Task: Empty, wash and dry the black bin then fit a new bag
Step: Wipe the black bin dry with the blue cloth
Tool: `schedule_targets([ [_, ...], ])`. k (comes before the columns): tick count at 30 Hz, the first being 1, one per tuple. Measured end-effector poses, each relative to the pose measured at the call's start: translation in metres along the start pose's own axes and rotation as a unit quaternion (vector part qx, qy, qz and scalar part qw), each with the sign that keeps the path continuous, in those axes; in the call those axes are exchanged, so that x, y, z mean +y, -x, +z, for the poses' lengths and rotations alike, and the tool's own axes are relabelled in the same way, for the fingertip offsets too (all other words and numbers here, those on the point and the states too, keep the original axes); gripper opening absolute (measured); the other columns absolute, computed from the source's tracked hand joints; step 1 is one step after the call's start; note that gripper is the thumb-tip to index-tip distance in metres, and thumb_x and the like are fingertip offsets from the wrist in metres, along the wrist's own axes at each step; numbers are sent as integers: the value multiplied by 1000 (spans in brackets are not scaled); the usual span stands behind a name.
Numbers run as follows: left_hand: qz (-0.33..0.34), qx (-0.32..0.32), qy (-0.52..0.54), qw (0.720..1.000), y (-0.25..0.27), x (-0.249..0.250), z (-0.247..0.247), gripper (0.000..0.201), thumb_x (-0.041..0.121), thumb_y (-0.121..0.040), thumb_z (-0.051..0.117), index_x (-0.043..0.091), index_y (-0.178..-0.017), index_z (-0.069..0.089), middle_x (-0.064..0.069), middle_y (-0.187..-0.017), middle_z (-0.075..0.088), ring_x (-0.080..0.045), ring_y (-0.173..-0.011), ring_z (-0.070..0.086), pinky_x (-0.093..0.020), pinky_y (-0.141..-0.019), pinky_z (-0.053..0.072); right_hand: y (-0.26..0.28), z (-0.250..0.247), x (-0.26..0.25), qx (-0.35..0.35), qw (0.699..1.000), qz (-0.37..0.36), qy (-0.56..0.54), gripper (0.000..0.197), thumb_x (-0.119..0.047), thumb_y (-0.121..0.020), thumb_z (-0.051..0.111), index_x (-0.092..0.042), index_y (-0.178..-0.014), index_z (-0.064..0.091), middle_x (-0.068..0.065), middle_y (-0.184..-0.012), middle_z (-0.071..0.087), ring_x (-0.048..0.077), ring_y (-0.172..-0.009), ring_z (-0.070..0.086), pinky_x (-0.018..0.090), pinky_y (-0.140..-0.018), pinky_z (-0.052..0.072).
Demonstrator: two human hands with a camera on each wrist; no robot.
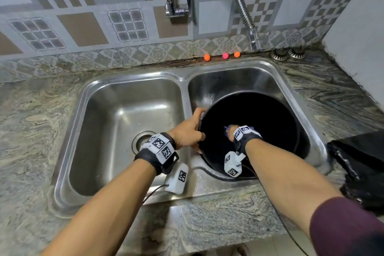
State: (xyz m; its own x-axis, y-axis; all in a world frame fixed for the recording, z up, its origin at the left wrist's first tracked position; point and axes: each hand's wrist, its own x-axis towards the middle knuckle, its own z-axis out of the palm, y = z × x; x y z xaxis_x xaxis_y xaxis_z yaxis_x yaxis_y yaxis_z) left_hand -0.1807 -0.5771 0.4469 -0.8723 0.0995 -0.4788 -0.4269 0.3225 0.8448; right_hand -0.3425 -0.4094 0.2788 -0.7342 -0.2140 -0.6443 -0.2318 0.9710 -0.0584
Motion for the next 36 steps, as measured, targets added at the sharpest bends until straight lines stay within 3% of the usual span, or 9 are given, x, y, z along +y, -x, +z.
schedule_targets([
  [3,10,2,-8,1000,-3,-4,1,97,-3,-78,52,50,-149,14,-16,-116,65,-35,-98,69,-51,-77,60,49,-21,-30,-27,997,-49,-49,41,-22,-98,45,-9,-136,51,15,-131,58,35,-118,55,43,-101,45],
  [5,3,8,3,1000,-6,-4,4,103,2,-71,53,52,-150,10,-20,-114,66,-40,-97,69,-55,-76,59,73,-28,-40,-22,993,-69,-88,29,-12,-102,38,3,-105,63,19,-95,72,38,-99,61,35,-84,50],
  [8,-3,13,26,1000,-8,-5,13,108,2,-66,53,53,-150,9,-25,-113,67,-48,-98,66,-64,-75,56,101,-32,-38,18,975,-65,-213,39,-21,-104,36,-14,-67,46,10,-70,59,27,-78,55,29,-70,41],
  [14,47,53,94,993,7,6,45,99,-20,-75,43,54,-140,31,-16,-115,64,-31,-95,66,-45,-75,58,151,-32,-14,-12,936,-176,-305,26,-20,-104,37,-27,-80,44,6,-75,56,26,-77,55,43,-79,49],
  [18,24,98,139,985,13,2,67,101,-19,-73,41,44,-150,22,-13,-126,62,-32,-102,67,-49,-70,60,182,-29,11,-27,950,-219,-220,23,-26,-103,36,-25,-120,50,8,-106,64,29,-95,62,41,-93,48],
  [24,18,157,142,977,36,11,87,74,-22,-78,35,21,-139,40,-6,-92,62,-26,-82,62,-50,-69,57,220,-29,37,-34,963,-245,-106,42,-38,-102,34,-29,-142,40,7,-130,60,28,-110,59,41,-99,45],
  [27,-26,194,83,977,41,23,77,53,-8,-82,44,17,-128,51,-6,-82,60,-22,-74,58,-50,-82,56,226,-27,44,-22,965,-249,-73,45,-41,-102,33,-29,-146,37,6,-129,60,24,-103,58,35,-91,45],
  [31,-1,257,-47,965,38,53,51,66,27,-79,58,37,-142,45,-6,-123,67,-26,-106,66,-43,-95,54,231,-27,44,-17,963,-265,-44,43,-38,-102,32,-26,-143,40,8,-131,58,28,-111,58,41,-98,44],
  [36,22,202,-249,947,33,85,40,73,9,-89,46,37,-153,25,-18,-130,61,-32,-105,64,-37,-91,54,222,-43,42,3,975,-214,-53,40,-33,-103,34,-16,-136,49,13,-132,58,29,-112,57,35,-95,44],
])
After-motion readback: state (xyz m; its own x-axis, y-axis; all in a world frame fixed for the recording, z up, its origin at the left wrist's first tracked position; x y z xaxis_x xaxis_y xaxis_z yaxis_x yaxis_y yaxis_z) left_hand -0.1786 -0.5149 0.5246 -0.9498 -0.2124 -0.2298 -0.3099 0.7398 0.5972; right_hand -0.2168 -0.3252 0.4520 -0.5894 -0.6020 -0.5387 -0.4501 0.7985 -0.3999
